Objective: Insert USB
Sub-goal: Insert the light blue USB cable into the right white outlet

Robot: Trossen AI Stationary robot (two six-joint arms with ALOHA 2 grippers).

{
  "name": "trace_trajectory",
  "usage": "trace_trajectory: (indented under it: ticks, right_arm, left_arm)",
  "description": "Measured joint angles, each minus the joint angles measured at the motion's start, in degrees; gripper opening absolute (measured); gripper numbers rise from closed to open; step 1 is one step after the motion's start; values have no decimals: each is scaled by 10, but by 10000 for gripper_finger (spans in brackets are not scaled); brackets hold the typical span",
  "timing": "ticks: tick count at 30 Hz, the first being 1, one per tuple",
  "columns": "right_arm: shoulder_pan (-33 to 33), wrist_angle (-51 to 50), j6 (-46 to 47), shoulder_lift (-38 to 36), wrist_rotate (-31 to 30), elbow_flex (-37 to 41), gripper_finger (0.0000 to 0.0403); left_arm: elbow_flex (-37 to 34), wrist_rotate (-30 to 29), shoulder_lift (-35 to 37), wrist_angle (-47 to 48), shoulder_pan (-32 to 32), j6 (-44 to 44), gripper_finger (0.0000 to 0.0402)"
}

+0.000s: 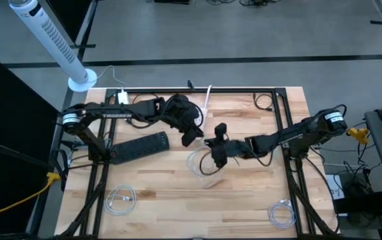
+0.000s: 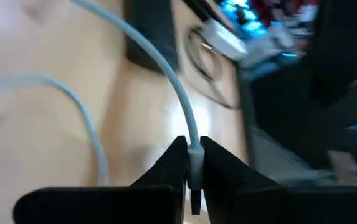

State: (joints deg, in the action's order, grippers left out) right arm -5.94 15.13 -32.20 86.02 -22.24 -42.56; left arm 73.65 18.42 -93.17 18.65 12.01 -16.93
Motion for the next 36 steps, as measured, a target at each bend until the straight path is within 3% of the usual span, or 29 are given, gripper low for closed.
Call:
trace_trajectory:
  ticks: [3, 7, 11, 15, 18, 25, 36]
  right_arm:
    - [53, 58, 48, 0, 81, 16, 17]
    - [126, 228, 110, 6, 191, 66, 17]
    - [190, 378, 193, 44, 278, 104, 17]
    - [217, 418, 222, 96, 324, 109, 17]
    - [217, 423, 219, 127, 332, 103, 17]
    - [217, 450, 222, 137, 348, 99, 17]
    - [214, 457, 223, 136, 348, 99, 17]
  left_arm:
    - [-27, -58, 23, 3, -9, 10, 57]
    - [-106, -82, 52, -55, -16, 3, 50]
    - [-205, -90, 63, -192, -15, -18, 45]
    - [-288, -90, 47, -359, -15, -31, 44]
    - [-321, -110, 35, -432, -13, -19, 45]
    - [-337, -175, 33, -437, -14, 67, 66]
    - [-337, -184, 33, -537, -33, 219, 134]
